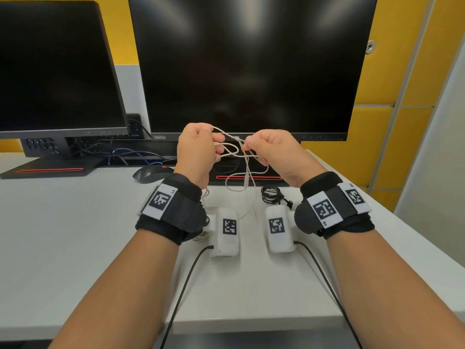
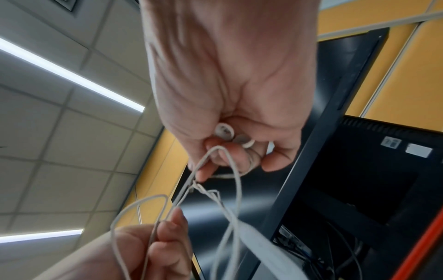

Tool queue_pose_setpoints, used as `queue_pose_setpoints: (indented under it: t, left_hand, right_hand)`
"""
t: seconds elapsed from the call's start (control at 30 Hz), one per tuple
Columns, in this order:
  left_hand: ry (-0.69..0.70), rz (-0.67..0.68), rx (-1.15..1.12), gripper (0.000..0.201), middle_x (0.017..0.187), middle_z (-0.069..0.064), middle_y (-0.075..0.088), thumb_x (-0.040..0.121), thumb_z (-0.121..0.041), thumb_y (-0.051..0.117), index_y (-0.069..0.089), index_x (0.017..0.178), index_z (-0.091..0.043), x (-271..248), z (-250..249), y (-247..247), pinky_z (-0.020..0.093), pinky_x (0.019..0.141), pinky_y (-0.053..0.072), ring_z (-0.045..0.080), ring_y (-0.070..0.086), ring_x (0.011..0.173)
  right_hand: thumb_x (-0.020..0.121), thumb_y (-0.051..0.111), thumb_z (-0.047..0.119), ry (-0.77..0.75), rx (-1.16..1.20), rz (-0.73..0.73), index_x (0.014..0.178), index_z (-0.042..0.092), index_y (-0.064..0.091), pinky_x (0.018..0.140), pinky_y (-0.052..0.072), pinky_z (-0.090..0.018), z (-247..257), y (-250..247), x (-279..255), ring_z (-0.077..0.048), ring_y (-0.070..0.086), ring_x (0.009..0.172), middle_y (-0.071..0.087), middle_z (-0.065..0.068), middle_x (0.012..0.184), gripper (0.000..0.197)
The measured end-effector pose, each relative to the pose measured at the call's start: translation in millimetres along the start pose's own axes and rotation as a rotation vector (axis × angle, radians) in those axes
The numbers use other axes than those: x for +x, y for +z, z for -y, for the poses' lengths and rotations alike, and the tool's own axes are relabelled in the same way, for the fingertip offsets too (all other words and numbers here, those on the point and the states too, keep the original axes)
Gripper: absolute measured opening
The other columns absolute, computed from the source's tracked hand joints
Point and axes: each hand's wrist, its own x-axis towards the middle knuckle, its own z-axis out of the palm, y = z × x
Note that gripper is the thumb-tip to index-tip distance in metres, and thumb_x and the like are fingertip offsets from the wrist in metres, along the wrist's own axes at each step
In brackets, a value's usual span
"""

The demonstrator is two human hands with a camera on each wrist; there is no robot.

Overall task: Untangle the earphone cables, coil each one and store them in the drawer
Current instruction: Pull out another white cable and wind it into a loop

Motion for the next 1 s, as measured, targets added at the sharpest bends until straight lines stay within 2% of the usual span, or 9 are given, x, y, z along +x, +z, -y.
queue_pose_setpoints:
  t: [0.13,0.23,0.4,0.5,0.6,0.7,0.73,0.83,1.0]
  left_hand:
    - [-0.019,-0.116,-0.095,0.017,0.081,0.0,0.061,0.102,-0.012,0.031,0.048,0.108,-0.014,3,0,-1,0.017,0.05,0.045,0.005,0.053,0.055]
    - [-0.034,-0.216,-0.146,0.017,0.083,0.0,0.062,0.103,-0.014,0.028,0.044,0.108,-0.016,6,-2,-3,0.018,0.053,0.047,0.006,0.055,0.058]
    - [-0.058,-0.341,-0.247,0.017,0.088,-0.001,0.061,0.102,-0.012,0.027,0.041,0.106,-0.021,6,-3,-5,0.02,0.056,0.048,0.009,0.06,0.065]
    - [-0.058,-0.362,-0.214,0.017,0.09,-0.003,0.06,0.101,-0.013,0.028,0.043,0.103,-0.021,9,-1,-7,0.021,0.062,0.047,0.009,0.06,0.073]
    - [-0.024,-0.238,-0.047,0.022,0.089,-0.004,0.049,0.098,-0.007,0.032,0.05,0.099,-0.02,8,0,-5,0.021,0.064,0.038,0.006,0.047,0.072]
    - [-0.041,-0.101,0.098,0.036,0.103,-0.012,0.044,0.099,-0.01,0.033,0.047,0.129,-0.024,3,-5,2,0.014,0.068,0.034,-0.001,0.043,0.08]
    - [-0.024,-0.049,0.133,0.036,0.108,-0.012,0.044,0.1,-0.013,0.035,0.046,0.134,-0.023,2,-7,3,0.014,0.075,0.035,-0.002,0.043,0.088]
    - [0.077,0.186,0.208,0.035,0.122,-0.011,0.046,0.102,-0.016,0.037,0.048,0.135,-0.022,-7,-7,6,0.02,0.091,0.033,0.003,0.041,0.113]
    - [0.133,0.418,0.289,0.051,0.135,-0.015,0.047,0.098,0.0,0.032,0.048,0.134,-0.032,-11,-1,6,0.021,0.097,0.032,0.003,0.041,0.126]
  right_hand:
    - [0.1,0.046,0.025,0.033,0.054,-0.177,0.084,0.009,0.063,0.071,0.044,-0.03,-2,-3,6,-0.011,0.044,0.064,0.047,0.001,0.065,0.028]
    - [0.099,0.046,0.024,0.081,0.146,-0.307,0.077,0.011,0.056,0.069,0.043,-0.034,-6,-7,11,-0.014,0.043,0.063,0.045,-0.001,0.063,0.027]
    - [0.1,0.041,0.016,0.138,0.427,-0.454,0.079,0.016,0.054,0.048,0.038,-0.018,-3,-13,14,-0.005,0.042,0.048,0.049,0.003,0.057,0.025]
    - [0.101,0.041,0.017,0.088,0.424,-0.408,0.085,0.016,0.056,0.05,0.041,-0.016,-4,-14,13,-0.003,0.046,0.047,0.054,0.004,0.058,0.022]
    - [0.1,0.044,0.018,0.026,0.304,-0.308,0.08,0.017,0.057,0.063,0.045,-0.021,-6,-11,11,-0.004,0.047,0.051,0.053,0.008,0.057,0.024]
    - [0.1,0.044,0.02,0.006,0.251,-0.26,0.077,0.018,0.058,0.067,0.044,-0.026,-8,-8,12,-0.007,0.049,0.056,0.054,0.007,0.058,0.027]
    - [0.101,0.043,0.02,0.0,0.244,-0.254,0.078,0.018,0.059,0.068,0.045,-0.027,-8,-7,12,-0.007,0.049,0.057,0.054,0.007,0.059,0.028]
    - [0.101,0.043,0.021,-0.017,0.225,-0.233,0.079,0.019,0.059,0.073,0.047,-0.028,-8,-6,11,-0.008,0.051,0.06,0.056,0.006,0.061,0.028]
    - [0.103,0.042,0.023,-0.059,0.277,-0.155,0.083,0.018,0.061,0.066,0.045,-0.023,-6,-5,9,-0.007,0.05,0.058,0.056,0.007,0.061,0.027]
